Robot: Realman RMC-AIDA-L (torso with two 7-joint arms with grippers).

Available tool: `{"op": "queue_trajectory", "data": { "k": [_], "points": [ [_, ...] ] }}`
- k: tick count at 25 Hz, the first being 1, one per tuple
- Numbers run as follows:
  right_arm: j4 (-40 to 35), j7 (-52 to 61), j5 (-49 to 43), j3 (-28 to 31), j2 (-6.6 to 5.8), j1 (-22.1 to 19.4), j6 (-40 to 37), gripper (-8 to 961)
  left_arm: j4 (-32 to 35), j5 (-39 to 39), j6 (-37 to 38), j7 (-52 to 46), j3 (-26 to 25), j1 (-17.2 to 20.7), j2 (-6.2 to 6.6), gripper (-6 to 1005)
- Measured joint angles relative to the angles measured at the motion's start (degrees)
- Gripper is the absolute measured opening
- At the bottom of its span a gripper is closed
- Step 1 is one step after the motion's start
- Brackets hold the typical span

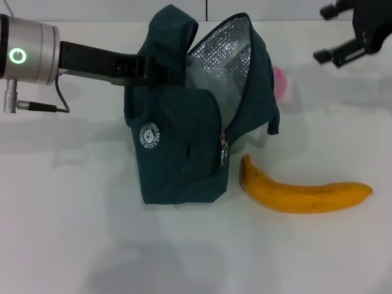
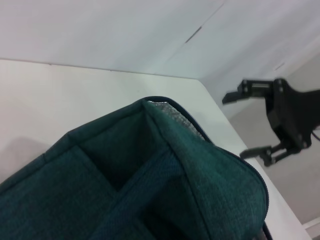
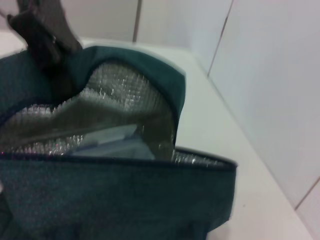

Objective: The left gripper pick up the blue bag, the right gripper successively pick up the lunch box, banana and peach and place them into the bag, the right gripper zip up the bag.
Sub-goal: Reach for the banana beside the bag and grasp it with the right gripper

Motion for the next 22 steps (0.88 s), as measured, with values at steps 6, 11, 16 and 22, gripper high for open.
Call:
{"op": "queue_trajectory", "data": {
  "k": [6, 11, 16, 22],
  "points": [
    [-5.76, 12.31, -10.97, 0.76, 3.39, 0.45, -6.14, 875, 0.01, -0.07, -0.17, -0.11, 0.00, -0.07, 0.00, 40],
    [-15.09, 21.19, -15.03, 0.89, 6.30, 0.27, -13.75, 874, 0.01, -0.18, -0.18, -0.23, 0.01, 0.24, -0.07, 40],
    [-21.19, 27.54, -18.58, -0.70, 9.08, 1.63, -20.05, 872, 0.01, -0.29, -0.18, -0.26, 0.00, 0.38, -0.17, 40],
    [-24.81, 32.79, -27.60, -8.83, 13.59, 2.48, -20.82, 870, 0.01, -0.39, -0.17, -0.23, 0.00, 0.35, -0.18, 40]
  ]
}}
